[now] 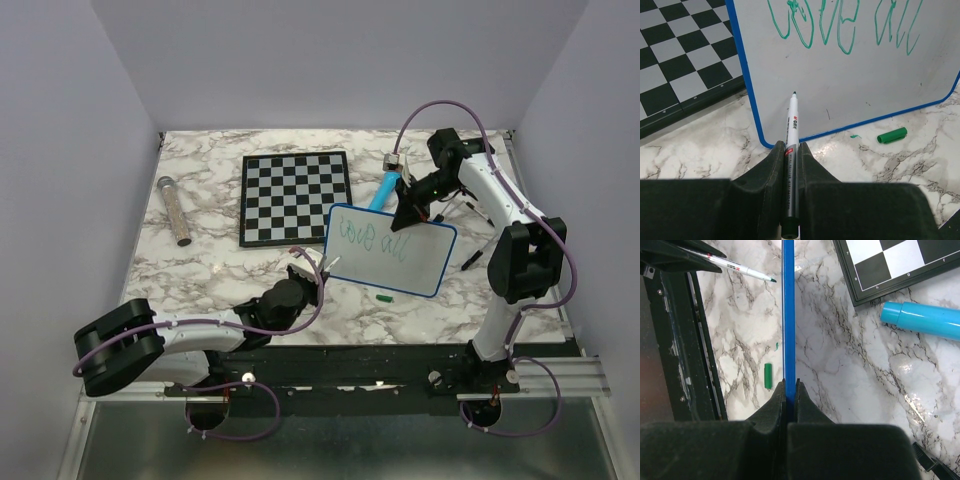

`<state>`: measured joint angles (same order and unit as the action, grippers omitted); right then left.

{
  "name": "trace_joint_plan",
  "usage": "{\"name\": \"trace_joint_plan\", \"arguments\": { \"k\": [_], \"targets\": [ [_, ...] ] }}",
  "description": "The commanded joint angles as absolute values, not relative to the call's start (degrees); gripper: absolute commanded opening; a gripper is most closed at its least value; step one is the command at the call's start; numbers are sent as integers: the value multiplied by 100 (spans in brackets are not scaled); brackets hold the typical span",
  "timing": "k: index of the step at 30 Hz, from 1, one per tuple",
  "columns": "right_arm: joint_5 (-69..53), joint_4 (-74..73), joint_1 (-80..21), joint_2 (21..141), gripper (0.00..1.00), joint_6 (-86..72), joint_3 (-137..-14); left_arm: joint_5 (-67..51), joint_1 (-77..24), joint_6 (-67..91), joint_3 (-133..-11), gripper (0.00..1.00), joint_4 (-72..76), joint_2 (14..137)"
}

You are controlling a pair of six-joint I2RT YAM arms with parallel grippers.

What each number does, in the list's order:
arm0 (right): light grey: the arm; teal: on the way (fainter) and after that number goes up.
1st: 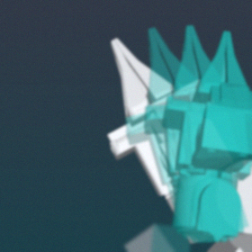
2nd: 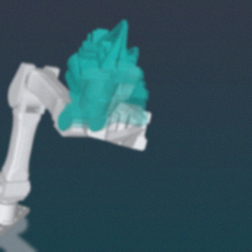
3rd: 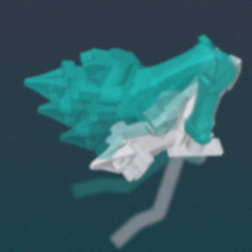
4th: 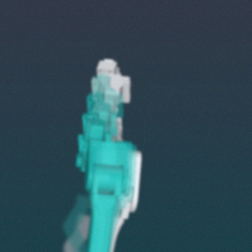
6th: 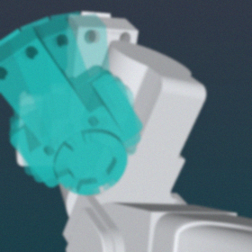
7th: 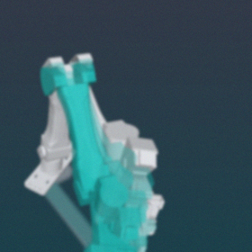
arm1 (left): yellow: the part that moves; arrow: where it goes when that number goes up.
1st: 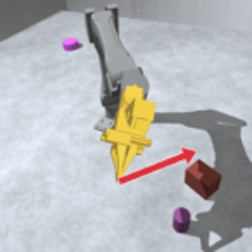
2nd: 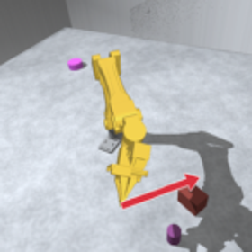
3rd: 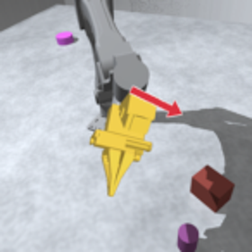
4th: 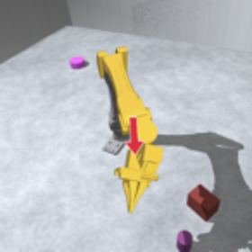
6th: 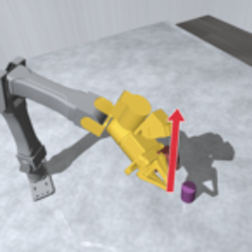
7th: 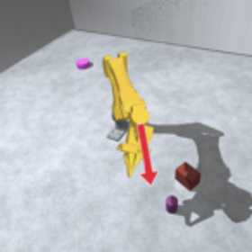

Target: Write a sentence on the whiteboard

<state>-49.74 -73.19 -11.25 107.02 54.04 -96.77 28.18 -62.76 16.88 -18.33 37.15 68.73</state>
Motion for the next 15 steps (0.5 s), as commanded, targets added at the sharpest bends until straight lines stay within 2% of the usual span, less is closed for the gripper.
{"name": "trace_joint_plan", "arguments": {
  "k": [1,15],
  "targets": [
    [-4948,-7225,-1107,10617,0,5396,-9633,2760,-6311,1643,-2013,0,3937,6996],
    [-4975,-7242,-1099,10626,0,5405,-9642,2962,-6311,1723,-2039,0,3876,7119]
  ]
}}
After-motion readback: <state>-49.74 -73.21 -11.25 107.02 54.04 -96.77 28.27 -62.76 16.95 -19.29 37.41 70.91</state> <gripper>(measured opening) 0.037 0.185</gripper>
